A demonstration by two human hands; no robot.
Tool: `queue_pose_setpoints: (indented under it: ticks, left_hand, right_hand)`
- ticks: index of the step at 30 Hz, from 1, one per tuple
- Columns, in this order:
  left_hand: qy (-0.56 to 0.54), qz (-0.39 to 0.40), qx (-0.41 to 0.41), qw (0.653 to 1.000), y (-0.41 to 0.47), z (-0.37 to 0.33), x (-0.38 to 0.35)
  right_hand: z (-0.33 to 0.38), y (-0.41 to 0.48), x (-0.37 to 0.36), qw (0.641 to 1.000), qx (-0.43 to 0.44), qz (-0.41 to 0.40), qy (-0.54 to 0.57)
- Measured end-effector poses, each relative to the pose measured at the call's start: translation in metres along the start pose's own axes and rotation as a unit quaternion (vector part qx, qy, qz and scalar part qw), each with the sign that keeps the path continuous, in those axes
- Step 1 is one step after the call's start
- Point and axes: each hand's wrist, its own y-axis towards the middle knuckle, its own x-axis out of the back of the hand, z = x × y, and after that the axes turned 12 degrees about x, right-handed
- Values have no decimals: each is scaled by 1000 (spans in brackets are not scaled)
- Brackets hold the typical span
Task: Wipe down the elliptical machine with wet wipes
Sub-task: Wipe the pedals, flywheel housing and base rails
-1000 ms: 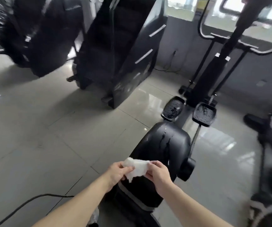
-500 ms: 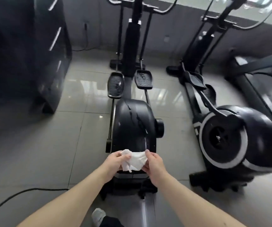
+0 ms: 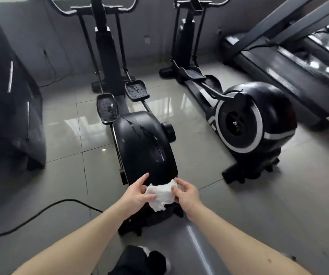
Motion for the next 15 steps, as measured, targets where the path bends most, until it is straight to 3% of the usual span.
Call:
queue_pose_setpoints:
  ticks: [5,11,15]
  left_hand:
    - [174,-32,-41,983,-50,25,-21]
    - [331,-48,-69,940,-75,51,-17]
    - [337,-68,-61,937,-74,64,4]
  right_hand:
    - [-32,-59,3,997,32,25,-64]
    - [-49,-103,5,997,-1,30,-74]
    - [-52,-119,-12,991,3,69,-111]
